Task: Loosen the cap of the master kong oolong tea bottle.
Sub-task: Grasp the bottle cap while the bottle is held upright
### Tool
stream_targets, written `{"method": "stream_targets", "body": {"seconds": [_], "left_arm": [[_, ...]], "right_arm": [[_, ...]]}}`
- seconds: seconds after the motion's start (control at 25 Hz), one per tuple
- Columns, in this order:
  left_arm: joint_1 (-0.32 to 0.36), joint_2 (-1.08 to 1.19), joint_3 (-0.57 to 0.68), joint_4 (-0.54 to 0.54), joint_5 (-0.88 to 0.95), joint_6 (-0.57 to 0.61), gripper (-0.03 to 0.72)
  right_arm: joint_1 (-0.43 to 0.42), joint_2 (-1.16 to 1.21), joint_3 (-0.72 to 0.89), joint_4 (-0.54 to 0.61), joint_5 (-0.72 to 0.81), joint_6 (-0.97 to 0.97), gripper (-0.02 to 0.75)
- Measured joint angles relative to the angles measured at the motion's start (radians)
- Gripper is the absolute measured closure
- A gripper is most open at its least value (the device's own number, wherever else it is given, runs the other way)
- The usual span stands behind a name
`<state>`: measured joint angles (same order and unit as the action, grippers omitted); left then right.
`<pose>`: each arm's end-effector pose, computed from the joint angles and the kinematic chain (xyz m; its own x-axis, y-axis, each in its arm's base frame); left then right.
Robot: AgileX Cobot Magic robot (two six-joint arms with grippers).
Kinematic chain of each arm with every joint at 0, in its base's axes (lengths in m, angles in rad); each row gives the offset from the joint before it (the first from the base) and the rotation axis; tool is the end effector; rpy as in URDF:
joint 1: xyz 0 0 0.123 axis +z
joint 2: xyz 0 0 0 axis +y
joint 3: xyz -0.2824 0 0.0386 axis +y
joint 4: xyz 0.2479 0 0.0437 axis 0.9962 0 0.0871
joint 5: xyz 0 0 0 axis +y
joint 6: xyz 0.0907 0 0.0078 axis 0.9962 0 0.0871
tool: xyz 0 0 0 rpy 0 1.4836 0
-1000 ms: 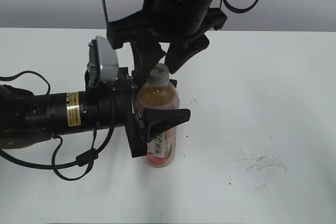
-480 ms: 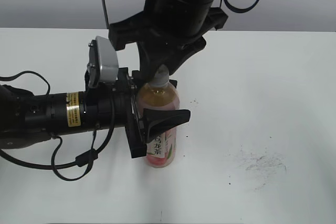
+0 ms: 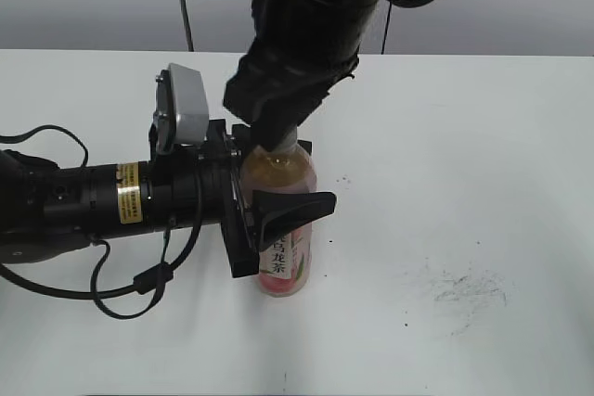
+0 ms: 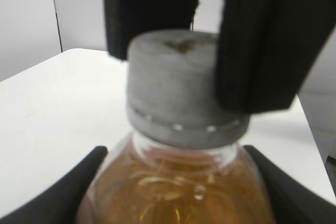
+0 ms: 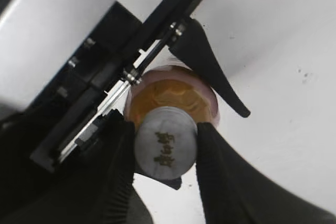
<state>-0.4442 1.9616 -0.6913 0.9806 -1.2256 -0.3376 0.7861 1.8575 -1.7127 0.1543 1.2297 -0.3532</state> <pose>0.2531 -0.1993 0.1349 -0.0407 0.1090 -0.9932 0.9753 0.2205 -0.0158 0.2690 0.2880 0.3040 -0.4308 -0.8469 -0.3118 -0.8974 0.4386 0.0486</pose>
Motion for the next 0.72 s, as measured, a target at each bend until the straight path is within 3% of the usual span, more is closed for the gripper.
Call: {"method": "stream_targets", "body": {"seconds": [0.44,0.72], "left_arm": [[0.0,0.0,0.0,-0.004,0.002,-0.003,0.242],[0.0,0.0,0.0,0.0,0.002,-0.001,0.242]], "right_arm": [[0.0,0.0,0.0,-0.025,-0.005,-0.557,0.465],[0.0,0.0,0.0,-0.014,-0.005,-1.05,0.465]]}}
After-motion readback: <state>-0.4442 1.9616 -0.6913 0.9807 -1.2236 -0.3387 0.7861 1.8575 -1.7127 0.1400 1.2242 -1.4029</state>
